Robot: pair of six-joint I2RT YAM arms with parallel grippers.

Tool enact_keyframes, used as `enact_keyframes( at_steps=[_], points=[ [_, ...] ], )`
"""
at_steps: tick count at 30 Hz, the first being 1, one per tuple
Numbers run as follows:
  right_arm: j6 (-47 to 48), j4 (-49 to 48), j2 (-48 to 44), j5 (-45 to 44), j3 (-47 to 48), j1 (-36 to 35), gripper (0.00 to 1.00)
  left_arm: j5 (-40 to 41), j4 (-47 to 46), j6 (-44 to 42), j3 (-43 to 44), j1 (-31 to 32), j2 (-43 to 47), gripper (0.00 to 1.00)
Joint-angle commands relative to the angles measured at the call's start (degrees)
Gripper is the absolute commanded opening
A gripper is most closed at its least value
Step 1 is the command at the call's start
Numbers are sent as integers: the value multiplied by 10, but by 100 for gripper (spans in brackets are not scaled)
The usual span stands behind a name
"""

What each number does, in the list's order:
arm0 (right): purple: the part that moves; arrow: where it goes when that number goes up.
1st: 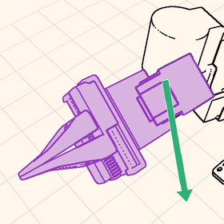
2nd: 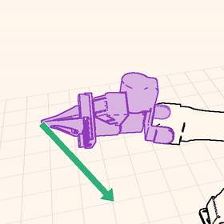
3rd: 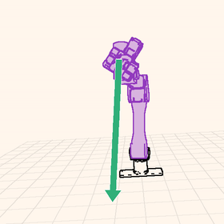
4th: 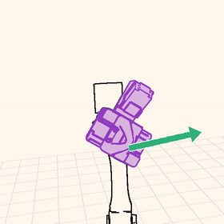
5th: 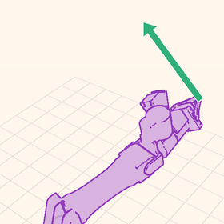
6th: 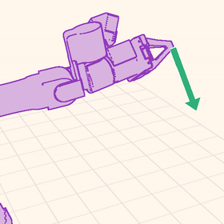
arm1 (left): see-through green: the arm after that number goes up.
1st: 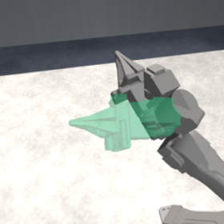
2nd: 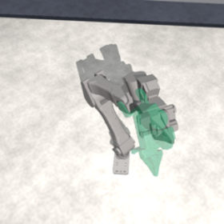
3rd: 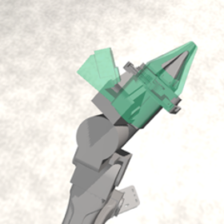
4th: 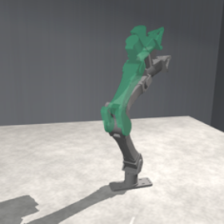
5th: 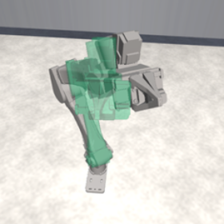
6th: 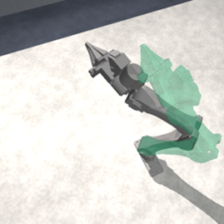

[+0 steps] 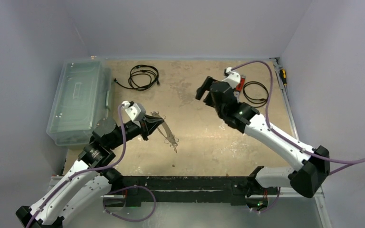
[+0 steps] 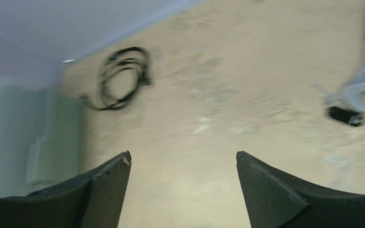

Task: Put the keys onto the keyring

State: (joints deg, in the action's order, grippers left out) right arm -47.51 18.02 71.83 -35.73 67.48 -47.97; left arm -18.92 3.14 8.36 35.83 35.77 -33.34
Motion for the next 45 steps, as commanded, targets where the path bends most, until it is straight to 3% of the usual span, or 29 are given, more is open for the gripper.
enact_keyframes(
  at_steps=[1,6,10,26,31,45],
  points=[
    [88,-33,16,137,-60,142,80,31,-3,-4,27,1,3,0],
    [159,-39,93,140,-48,177,73,43,4,-6,29,0,-2,0],
    [174,-35,153,145,-21,200,57,49,6,-6,28,1,-4,0],
    [194,-41,258,118,1,258,50,64,16,-16,29,1,-11,0],
    [194,-38,285,122,8,274,43,54,15,-17,29,1,-12,0],
    [197,-29,328,117,28,277,34,52,16,-16,30,1,-11,0]
  ],
)
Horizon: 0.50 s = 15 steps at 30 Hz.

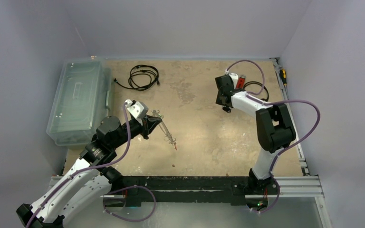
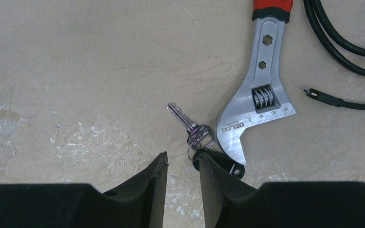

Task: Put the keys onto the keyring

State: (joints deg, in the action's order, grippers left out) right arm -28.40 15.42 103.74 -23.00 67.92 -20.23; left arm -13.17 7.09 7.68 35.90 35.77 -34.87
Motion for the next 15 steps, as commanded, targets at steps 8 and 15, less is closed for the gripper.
enact_keyframes(
  at_steps=[8,15],
  points=[
    [5,0,27,-12,30,0,32,-6,-23,-8,30,1,4,0],
    [6,6,39,-20,32,0,26,-7,-23,-8,29,1,4,0]
  ],
)
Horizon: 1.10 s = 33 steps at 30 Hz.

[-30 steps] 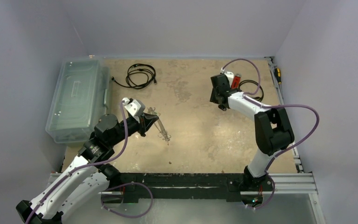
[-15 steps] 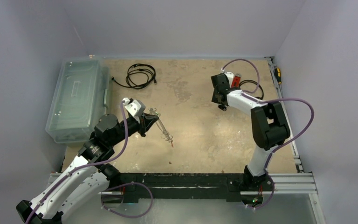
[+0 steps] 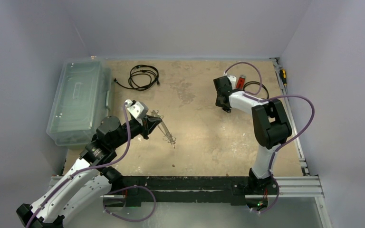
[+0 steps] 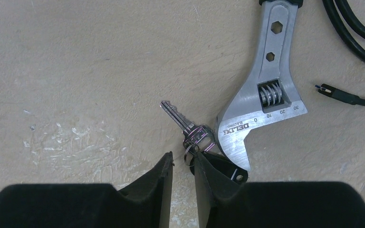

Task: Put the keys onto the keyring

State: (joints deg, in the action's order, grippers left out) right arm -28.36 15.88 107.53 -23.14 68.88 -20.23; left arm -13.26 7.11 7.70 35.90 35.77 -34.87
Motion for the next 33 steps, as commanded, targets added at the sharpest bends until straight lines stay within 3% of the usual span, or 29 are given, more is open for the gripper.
enact_keyframes(
  at_steps=[1,18,23,33],
  points=[
    [6,2,2,-20,23,0,25,-6,-24,-8,29,0,4,0],
    [15,4,25,-28,32,0,19,-9,-24,-6,29,0,6,0],
    [18,1,18,-23,28,0,0,-9,-24,-5,29,1,6,0],
    [35,-7,-22,19,4,-4,0,-9,-24,-4,30,1,5,0]
  ],
)
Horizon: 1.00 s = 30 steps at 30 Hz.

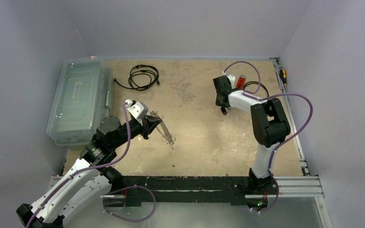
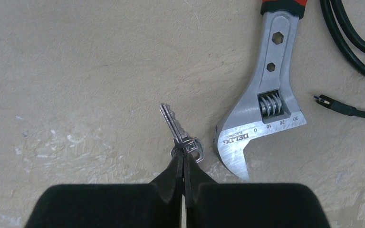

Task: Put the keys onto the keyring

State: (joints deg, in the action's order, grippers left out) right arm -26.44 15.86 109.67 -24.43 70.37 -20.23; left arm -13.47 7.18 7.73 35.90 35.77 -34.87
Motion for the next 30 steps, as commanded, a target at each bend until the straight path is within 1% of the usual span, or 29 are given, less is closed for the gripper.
enact_keyframes(
  at_steps=[1,7,14,16,18,19,20,23,24,26,30],
  points=[
    [17,-9,-50,43,-17,-6,0,-7,-24,-5,30,0,6,0],
    [20,-30,-93,93,-60,-43,0,-11,-26,-5,30,1,4,0],
    [25,-16,-108,100,-97,-141,0,-14,-26,-3,30,0,3,0],
    [27,-18,-121,102,-111,-157,0,-16,-27,-3,30,1,2,0],
    [27,-26,-138,116,-124,-159,0,-18,-28,-2,30,0,3,0],
    [28,-29,-145,123,-127,-159,4,-19,-28,-2,30,1,3,0],
    [28,-29,-152,126,-128,-160,11,-19,-28,-1,30,1,3,0],
    [37,-28,-168,140,-126,-160,37,-21,-29,0,30,1,3,0],
    [40,-27,-173,144,-126,-161,42,-21,-29,1,30,0,2,0],
    [47,-22,-183,151,-124,-162,47,-22,-29,0,29,1,2,0],
    [61,-15,-193,156,-127,-165,49,-23,-29,1,30,1,4,0]
  ],
)
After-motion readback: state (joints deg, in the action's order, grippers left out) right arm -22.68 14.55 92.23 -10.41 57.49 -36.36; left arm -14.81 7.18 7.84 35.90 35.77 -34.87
